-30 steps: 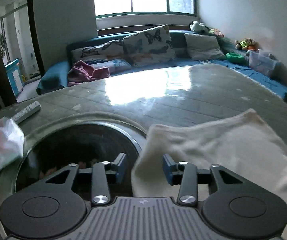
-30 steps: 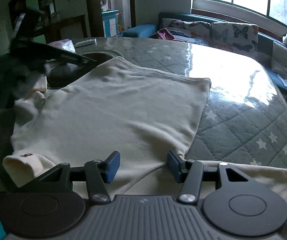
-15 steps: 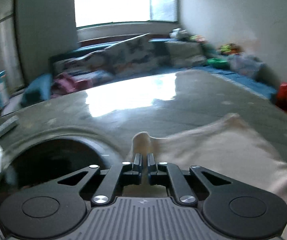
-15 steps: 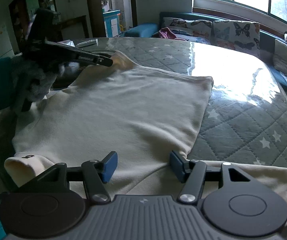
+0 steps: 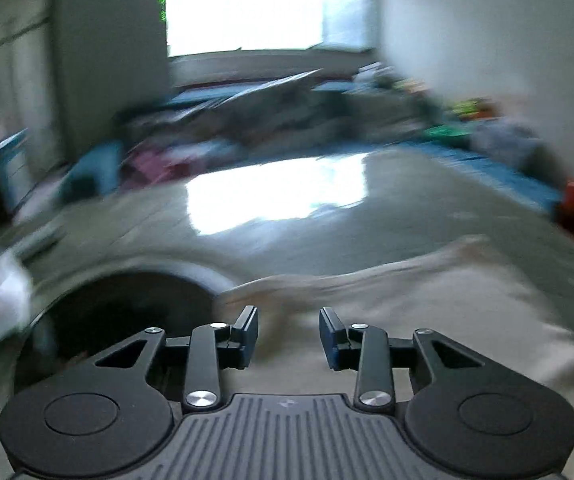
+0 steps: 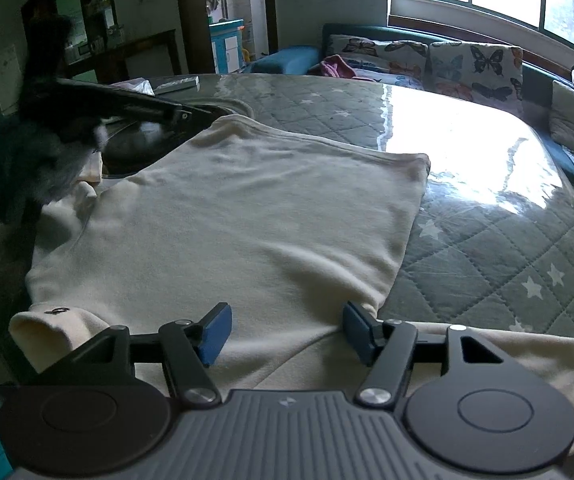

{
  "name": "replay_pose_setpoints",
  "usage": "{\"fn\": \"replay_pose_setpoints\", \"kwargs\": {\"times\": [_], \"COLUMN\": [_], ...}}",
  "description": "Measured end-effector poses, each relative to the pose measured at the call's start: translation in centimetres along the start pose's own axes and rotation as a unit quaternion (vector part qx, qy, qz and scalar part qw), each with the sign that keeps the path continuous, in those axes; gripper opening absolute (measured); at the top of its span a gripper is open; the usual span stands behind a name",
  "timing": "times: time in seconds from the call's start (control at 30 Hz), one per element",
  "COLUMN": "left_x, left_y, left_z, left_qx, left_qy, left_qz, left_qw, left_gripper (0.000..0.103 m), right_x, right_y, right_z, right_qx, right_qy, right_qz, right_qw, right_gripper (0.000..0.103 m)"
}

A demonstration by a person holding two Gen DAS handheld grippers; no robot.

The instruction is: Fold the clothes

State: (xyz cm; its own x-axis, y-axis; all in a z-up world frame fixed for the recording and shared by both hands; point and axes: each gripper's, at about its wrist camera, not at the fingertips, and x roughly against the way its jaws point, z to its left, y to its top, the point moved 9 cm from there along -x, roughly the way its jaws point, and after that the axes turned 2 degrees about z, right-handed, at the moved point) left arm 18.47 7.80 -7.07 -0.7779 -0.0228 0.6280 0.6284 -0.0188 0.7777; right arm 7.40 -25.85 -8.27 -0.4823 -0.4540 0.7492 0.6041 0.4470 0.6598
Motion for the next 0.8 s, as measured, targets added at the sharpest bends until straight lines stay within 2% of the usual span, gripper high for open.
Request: {"fn": "replay_pose_setpoints", "kwargs": {"times": [0.07,0.17,0.2,0.27,0.33,0.47,0.6,0.73,0.8], "left_x": [-1.7,-3.2,-3.5,-3.9,-4.4,-5.5,-5.8,-3.3,-1.5], "left_y": [-0.2,-0.2,-0.1,0.1,0.3,0.8,0.9,1.0,0.8], "left_z": [1.9,3.0,2.9,2.6,2.3,3.2,4.4,2.8,0.7], "left_qx": [0.031,0.055,0.053,0.034,0.008,0.016,0.04,0.039,0.022], "left_qy": [0.018,0.02,0.024,0.029,0.052,0.078,0.091,0.06,0.028], "left_qz": [0.019,0.032,0.032,0.031,0.029,0.038,0.047,0.032,0.023], "left_qw": [0.9992,0.9978,0.9978,0.9985,0.9982,0.9961,0.9939,0.9969,0.9991], "left_gripper": [0.034,0.032,0.03,0.014,0.008,0.006,0.007,0.008,0.008], "right_x": [0.0,0.3,0.4,0.7,1.2,2.8,4.8,6.4,7.0], "right_y": [0.0,0.0,-0.1,-0.2,-0.3,-0.9,-2.1,-3.8,-5.1], "right_z": [0.0,0.0,0.0,-0.1,-0.3,-1.4,-4.5,-9.1,-12.2], "right_qx": [-0.001,-0.005,-0.008,-0.015,-0.022,-0.044,-0.089,-0.135,-0.16], "right_qy": [0.0,0.005,0.007,0.011,0.01,-0.001,-0.043,-0.123,-0.184], "right_qz": [0.0,0.0,0.001,0.002,0.002,-0.006,-0.016,-0.019,-0.014], "right_qw": [1.0,1.0,1.0,1.0,1.0,0.999,0.995,0.983,0.97], "right_gripper": [0.064,0.064,0.064,0.064,0.064,0.064,0.064,0.062,0.06]}}
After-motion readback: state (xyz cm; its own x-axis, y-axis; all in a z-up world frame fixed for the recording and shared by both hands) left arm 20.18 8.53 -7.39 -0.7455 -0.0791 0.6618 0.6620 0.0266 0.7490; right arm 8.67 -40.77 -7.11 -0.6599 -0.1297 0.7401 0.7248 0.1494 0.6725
